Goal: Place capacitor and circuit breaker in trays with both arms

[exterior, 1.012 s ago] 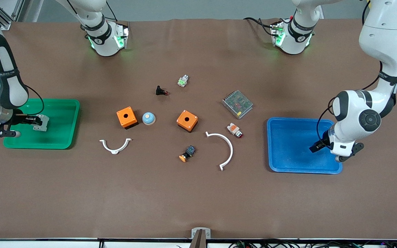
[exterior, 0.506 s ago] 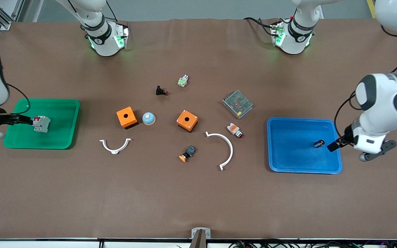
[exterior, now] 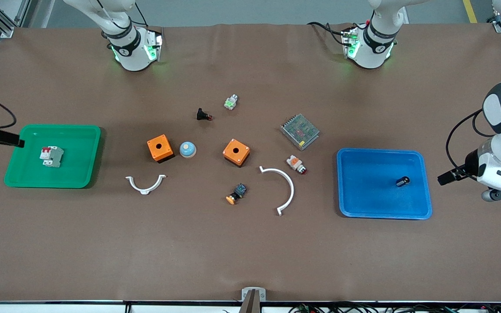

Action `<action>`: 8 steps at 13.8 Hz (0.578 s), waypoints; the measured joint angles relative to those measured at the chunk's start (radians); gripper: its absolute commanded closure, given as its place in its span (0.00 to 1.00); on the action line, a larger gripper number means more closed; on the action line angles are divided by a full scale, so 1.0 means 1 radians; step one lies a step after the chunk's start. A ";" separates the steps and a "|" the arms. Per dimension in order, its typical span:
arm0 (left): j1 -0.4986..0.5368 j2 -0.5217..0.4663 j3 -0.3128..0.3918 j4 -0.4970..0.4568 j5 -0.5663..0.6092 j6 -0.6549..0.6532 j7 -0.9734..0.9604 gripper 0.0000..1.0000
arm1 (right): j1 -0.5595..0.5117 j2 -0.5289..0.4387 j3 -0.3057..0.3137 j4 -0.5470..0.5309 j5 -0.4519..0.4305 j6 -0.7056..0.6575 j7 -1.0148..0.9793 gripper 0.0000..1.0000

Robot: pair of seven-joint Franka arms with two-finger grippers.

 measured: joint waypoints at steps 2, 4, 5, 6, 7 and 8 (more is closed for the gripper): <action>0.000 0.000 0.000 0.003 0.000 0.000 0.000 0.00 | 0.072 -0.043 0.001 -0.002 0.000 -0.030 0.072 0.00; -0.001 0.000 -0.001 0.003 0.000 -0.001 0.002 0.00 | 0.102 -0.059 0.002 -0.005 0.000 -0.029 0.091 0.00; -0.001 0.001 -0.001 0.003 0.000 -0.002 0.006 0.00 | 0.102 -0.059 0.000 -0.006 0.000 -0.021 0.092 0.00; -0.001 0.002 -0.001 0.003 0.000 -0.003 0.017 0.00 | 0.101 -0.059 -0.003 -0.009 0.000 -0.009 0.092 0.00; 0.000 0.004 -0.001 0.003 0.000 -0.006 0.026 0.00 | 0.101 -0.059 -0.004 -0.009 0.000 -0.001 0.091 0.00; 0.000 0.009 -0.001 0.001 0.000 -0.010 0.035 0.00 | 0.102 -0.059 -0.004 -0.005 0.000 0.004 0.091 0.00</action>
